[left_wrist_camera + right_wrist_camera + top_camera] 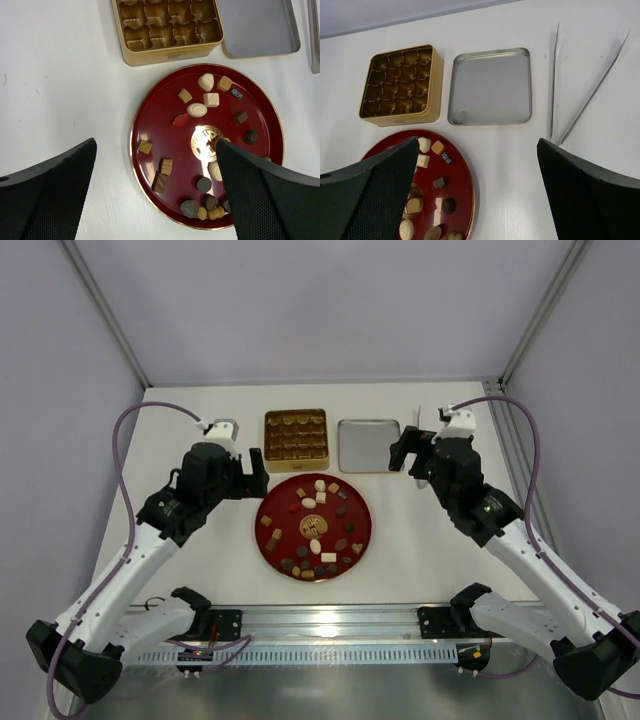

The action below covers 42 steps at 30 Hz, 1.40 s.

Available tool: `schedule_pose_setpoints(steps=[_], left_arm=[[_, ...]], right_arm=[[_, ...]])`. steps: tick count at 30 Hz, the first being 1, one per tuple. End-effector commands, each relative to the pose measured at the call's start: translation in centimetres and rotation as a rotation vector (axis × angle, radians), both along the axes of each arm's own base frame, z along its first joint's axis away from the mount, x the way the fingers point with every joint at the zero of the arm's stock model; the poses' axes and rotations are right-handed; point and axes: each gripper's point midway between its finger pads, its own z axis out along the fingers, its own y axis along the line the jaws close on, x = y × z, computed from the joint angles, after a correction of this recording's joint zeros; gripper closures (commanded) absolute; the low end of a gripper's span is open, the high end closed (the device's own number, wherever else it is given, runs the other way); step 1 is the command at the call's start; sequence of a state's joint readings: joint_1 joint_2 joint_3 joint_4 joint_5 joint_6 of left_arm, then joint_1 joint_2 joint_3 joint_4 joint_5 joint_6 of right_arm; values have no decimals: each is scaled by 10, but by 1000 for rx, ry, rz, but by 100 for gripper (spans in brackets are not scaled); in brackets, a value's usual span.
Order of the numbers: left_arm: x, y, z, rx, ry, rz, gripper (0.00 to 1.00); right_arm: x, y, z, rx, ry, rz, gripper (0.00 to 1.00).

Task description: Pack the chocolate

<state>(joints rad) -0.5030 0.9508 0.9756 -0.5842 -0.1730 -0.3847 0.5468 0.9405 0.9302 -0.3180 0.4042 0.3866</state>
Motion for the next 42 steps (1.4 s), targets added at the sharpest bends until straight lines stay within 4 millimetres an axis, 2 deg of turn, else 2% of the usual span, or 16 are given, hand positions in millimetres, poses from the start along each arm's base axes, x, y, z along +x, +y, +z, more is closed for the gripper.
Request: schedule_pose_setpoints(steps=[1, 2, 4, 5, 7, 8, 11, 12, 13, 17, 19, 23, 24, 27, 34, 42], left_arm=[[2, 1, 11, -15, -53, 6, 0], [2, 1, 12, -17, -55, 6, 0], [1, 1, 14, -21, -60, 3, 0], [2, 1, 15, -23, -61, 4, 0], [1, 1, 16, -25, -65, 2, 0], [1, 0, 16, -26, -64, -1, 0], [1, 0, 19, -32, -68, -2, 0], [0, -1, 19, -34, -68, -3, 0], [0, -1, 20, -40, -69, -4, 0], [-2, -6, 21, -57, -59, -24, 0], [-3, -8, 22, -66, -59, -34, 0], [-4, -9, 23, -71, -58, -42, 0], [-5, -9, 23, -70, -59, -41, 0], [-6, -7, 24, -69, -64, -38, 0], [-6, -5, 21, -59, -61, -31, 0], [-5, -4, 21, -53, -58, -24, 0]], right_arm=[[0, 0, 20, 0, -23, 5, 0], [1, 1, 26, 0, -24, 12, 0], [1, 3, 21, -19, 2, 21, 0], [3, 0, 26, -24, 1, 1, 0], [7, -6, 20, -57, 37, -17, 0], [9, -10, 28, -63, 30, -30, 0], [27, -40, 24, -81, 91, -118, 0], [31, -41, 17, -61, 130, -94, 0], [40, -70, 13, -48, 153, -168, 0], [61, -110, -14, -54, 249, -278, 0], [74, -119, -38, -34, 303, -290, 0], [97, -121, -74, -40, 376, -291, 0], [104, -120, -93, -52, 422, -288, 0], [118, -114, -115, -50, 466, -255, 0], [138, -110, -154, -51, 556, -248, 0], [151, -112, -187, -84, 624, -247, 0]])
